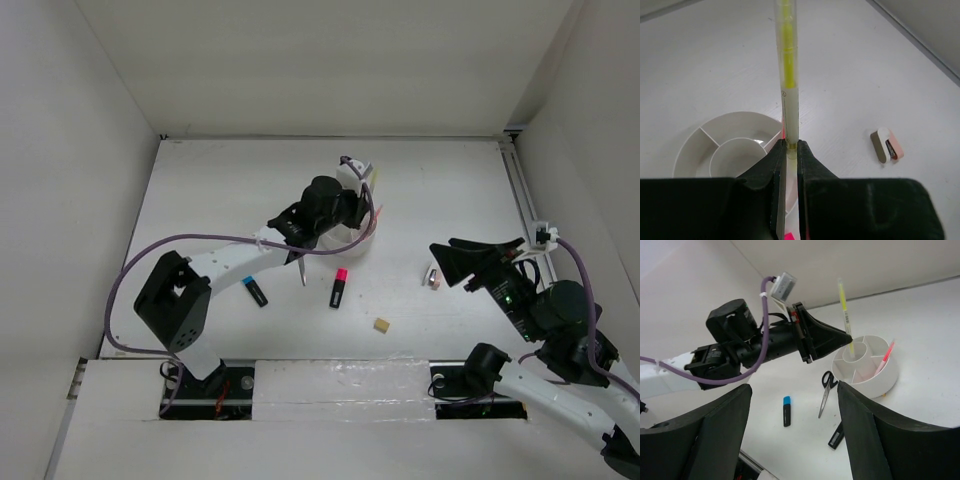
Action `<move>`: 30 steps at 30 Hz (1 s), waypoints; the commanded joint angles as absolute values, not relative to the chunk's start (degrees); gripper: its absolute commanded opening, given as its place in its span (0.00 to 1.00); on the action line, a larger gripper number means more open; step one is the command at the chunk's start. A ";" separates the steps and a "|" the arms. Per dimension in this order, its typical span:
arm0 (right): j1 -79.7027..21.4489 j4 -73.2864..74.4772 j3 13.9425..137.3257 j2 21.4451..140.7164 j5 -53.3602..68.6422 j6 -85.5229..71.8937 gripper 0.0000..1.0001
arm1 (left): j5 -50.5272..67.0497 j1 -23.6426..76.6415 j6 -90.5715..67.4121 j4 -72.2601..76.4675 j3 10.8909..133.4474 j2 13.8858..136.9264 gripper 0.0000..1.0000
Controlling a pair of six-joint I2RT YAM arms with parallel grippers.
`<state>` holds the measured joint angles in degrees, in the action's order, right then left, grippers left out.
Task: Sort the stationery into containers
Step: Place the pen in the storage box.
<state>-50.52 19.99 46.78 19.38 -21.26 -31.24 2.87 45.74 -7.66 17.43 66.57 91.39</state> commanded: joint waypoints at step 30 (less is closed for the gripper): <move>-50.19 18.19 43.24 15.21 -19.95 -30.85 0.78 | -2.81 47.72 -2.46 16.26 65.30 99.49 0.00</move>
<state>-50.52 19.94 43.03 16.12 -20.56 -31.27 -2.02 47.59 -3.36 15.49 65.54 100.14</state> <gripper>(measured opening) 0.775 0.040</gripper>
